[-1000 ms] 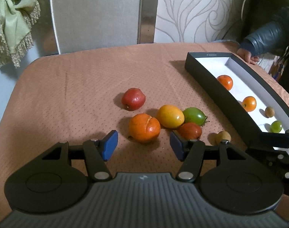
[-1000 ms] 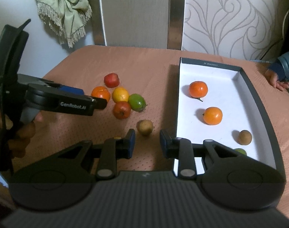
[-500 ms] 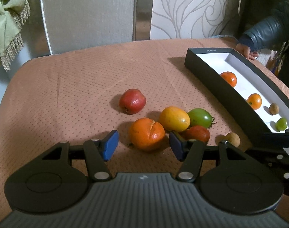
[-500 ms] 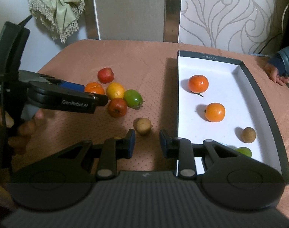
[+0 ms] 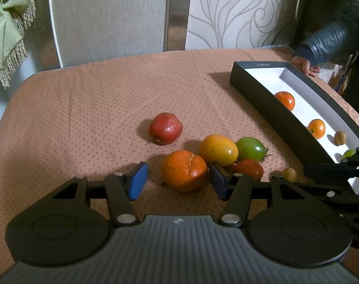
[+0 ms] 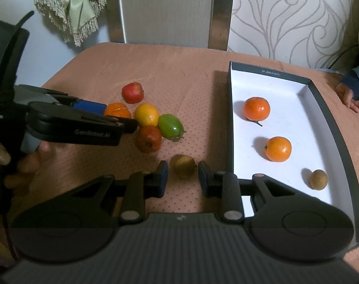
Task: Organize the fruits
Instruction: 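Move the left tool to the cracked orange while the right tool approaches a brown kiwi, then close the left gripper on the cracked orange while the right gripper grasps the brown kiwi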
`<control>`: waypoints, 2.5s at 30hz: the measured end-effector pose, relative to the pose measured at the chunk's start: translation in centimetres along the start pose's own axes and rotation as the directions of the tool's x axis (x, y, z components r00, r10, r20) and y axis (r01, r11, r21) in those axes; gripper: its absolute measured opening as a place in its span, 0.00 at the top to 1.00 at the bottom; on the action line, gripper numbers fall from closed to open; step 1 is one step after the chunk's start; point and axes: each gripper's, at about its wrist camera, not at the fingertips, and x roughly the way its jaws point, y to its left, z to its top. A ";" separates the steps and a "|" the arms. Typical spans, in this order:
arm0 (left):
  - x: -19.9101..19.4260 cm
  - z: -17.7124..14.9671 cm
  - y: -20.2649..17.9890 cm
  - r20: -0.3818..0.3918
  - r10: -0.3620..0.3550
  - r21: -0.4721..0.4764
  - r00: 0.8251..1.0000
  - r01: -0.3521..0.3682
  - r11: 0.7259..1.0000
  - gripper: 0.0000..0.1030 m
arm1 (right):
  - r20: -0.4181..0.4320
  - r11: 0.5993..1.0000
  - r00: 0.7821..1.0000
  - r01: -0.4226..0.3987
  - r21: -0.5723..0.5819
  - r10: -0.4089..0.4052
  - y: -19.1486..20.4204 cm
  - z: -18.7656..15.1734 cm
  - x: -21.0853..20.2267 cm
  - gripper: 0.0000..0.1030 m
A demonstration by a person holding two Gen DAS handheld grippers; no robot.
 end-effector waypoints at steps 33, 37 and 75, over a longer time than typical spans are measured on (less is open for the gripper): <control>0.0 0.0 -0.1 0.000 -0.007 -0.002 1.000 0.007 1.000 0.39 | -0.023 1.000 1.000 0.008 0.006 -0.008 -0.1 -0.1 1.0 0.70; -0.2 0.0 0.0 0.001 -0.010 -0.004 1.000 0.010 1.000 0.47 | -0.020 1.000 1.000 0.008 -0.002 -0.008 -0.1 -0.2 1.0 0.70; -2.1 0.0 0.9 0.021 0.005 -0.057 1.000 -0.004 0.998 0.58 | 0.012 0.998 0.998 -0.059 -0.001 0.059 -0.1 -0.9 -1.2 0.77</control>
